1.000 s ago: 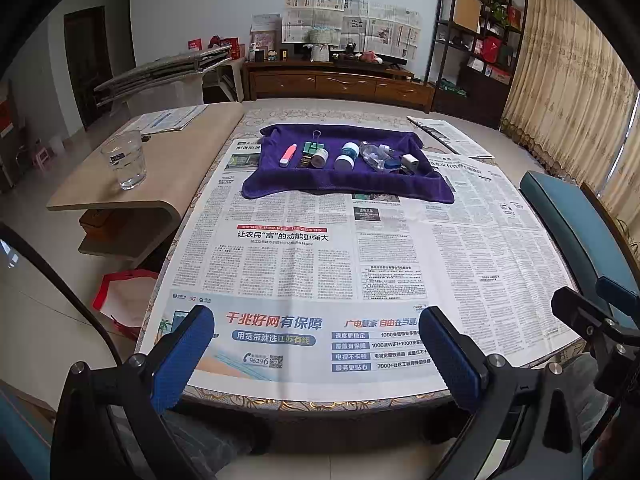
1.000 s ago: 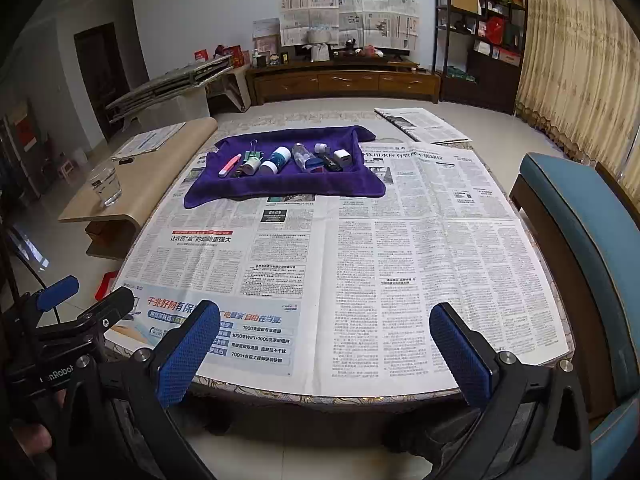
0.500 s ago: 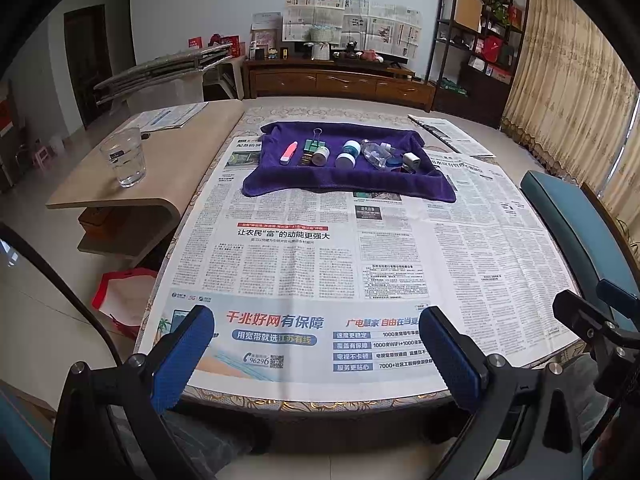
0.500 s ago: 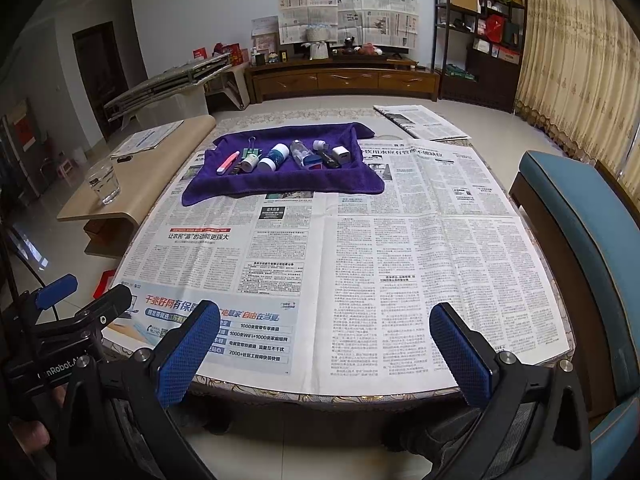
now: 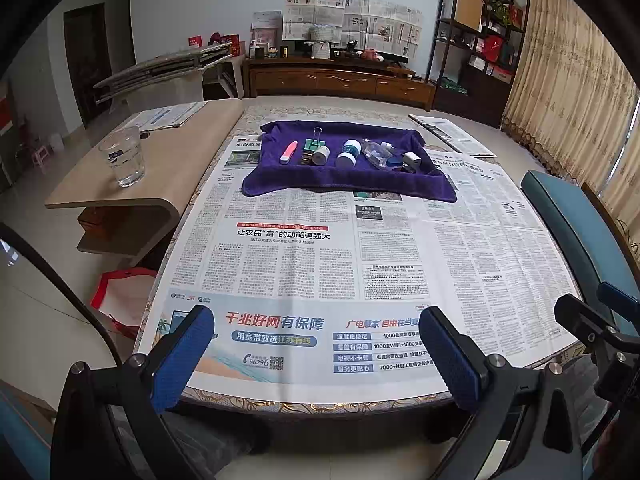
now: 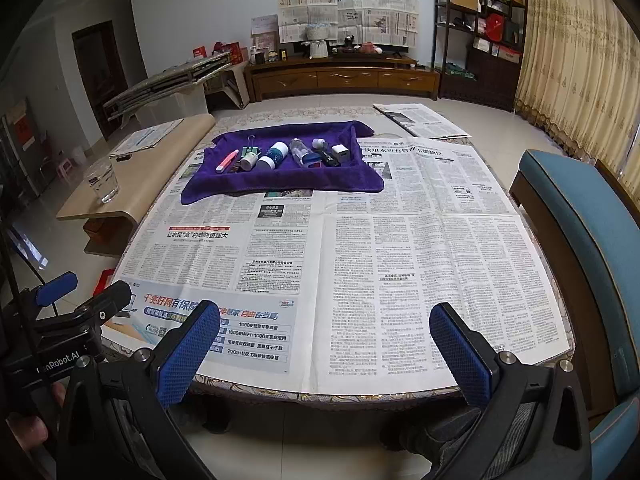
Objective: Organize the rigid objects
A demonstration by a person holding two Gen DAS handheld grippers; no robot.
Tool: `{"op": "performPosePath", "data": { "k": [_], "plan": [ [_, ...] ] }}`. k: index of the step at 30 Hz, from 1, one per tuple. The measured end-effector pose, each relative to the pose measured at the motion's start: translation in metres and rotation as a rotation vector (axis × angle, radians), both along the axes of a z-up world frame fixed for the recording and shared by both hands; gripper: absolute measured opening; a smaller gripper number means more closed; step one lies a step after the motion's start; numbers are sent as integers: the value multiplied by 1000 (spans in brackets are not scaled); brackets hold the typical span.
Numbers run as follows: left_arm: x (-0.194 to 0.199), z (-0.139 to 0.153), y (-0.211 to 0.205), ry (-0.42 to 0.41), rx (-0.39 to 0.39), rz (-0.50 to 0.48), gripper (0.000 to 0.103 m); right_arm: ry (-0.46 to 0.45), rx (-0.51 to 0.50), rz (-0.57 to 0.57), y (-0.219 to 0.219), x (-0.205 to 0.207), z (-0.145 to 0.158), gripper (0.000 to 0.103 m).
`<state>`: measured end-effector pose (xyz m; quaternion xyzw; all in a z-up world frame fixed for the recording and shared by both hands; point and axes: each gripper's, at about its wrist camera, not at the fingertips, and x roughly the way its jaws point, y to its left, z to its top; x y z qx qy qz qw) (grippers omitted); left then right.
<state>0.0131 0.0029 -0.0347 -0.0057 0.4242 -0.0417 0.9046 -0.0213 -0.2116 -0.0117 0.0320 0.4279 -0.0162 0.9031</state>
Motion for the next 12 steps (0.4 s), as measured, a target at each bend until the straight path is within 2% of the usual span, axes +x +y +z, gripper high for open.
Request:
{"op": "performPosePath", "data": {
  "k": [12],
  "plan": [
    [3, 2, 2, -16, -11, -5, 103, 7, 7, -8, -3, 2, -4, 103]
  ]
}}
